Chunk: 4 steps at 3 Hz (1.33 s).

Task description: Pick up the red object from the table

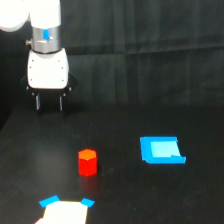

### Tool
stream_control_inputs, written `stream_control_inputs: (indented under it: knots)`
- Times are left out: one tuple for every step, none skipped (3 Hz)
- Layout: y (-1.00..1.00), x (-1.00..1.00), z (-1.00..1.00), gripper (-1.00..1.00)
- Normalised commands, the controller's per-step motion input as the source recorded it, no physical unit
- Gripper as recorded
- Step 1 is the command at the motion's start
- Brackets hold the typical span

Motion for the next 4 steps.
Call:
stream_control_inputs:
  knots:
    - [-1.00,0.56,-0.24,1.00]
    - [-1.00,0.30,-0.81,1.00]
    - [-1.00,0.75,-1.00,1.00]
    - [-0.69,1.00,1.00,0.78]
